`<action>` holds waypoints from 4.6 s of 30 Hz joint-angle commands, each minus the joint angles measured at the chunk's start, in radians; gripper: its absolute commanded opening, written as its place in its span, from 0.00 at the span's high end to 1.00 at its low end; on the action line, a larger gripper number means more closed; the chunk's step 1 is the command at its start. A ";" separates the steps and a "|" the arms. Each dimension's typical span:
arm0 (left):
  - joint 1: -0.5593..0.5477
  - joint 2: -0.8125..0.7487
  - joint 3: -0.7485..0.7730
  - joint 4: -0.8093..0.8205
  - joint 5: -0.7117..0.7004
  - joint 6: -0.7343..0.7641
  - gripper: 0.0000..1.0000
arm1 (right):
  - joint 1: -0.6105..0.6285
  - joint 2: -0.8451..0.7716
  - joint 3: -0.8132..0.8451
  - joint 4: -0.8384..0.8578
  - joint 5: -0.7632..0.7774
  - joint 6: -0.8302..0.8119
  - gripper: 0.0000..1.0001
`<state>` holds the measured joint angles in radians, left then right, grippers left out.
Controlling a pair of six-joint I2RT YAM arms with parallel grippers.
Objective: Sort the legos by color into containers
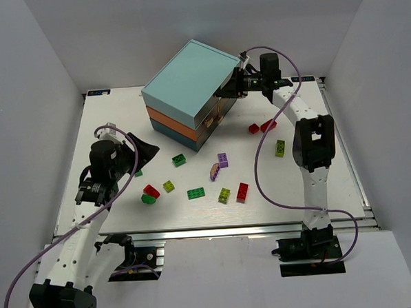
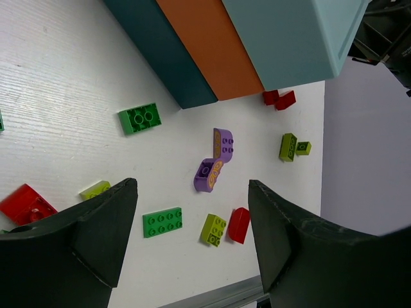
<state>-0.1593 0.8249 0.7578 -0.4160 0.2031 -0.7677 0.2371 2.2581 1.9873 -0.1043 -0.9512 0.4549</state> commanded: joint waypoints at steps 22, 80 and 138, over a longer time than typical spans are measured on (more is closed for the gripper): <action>0.007 0.223 0.047 0.016 -0.157 0.019 0.14 | -0.127 -0.318 -0.426 -0.040 -0.034 -0.258 0.53; -0.061 0.412 0.340 0.138 0.252 0.279 1.00 | -0.205 -0.741 -0.768 -0.775 -0.096 -1.627 1.00; -0.408 -0.199 0.129 -0.536 -0.557 -0.300 0.29 | 0.586 -0.634 -0.875 -0.293 0.235 -1.491 0.18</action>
<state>-0.5705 0.6746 0.9245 -0.8600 -0.2817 -0.9478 0.7784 1.5772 1.0519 -0.5327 -0.8230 -1.2140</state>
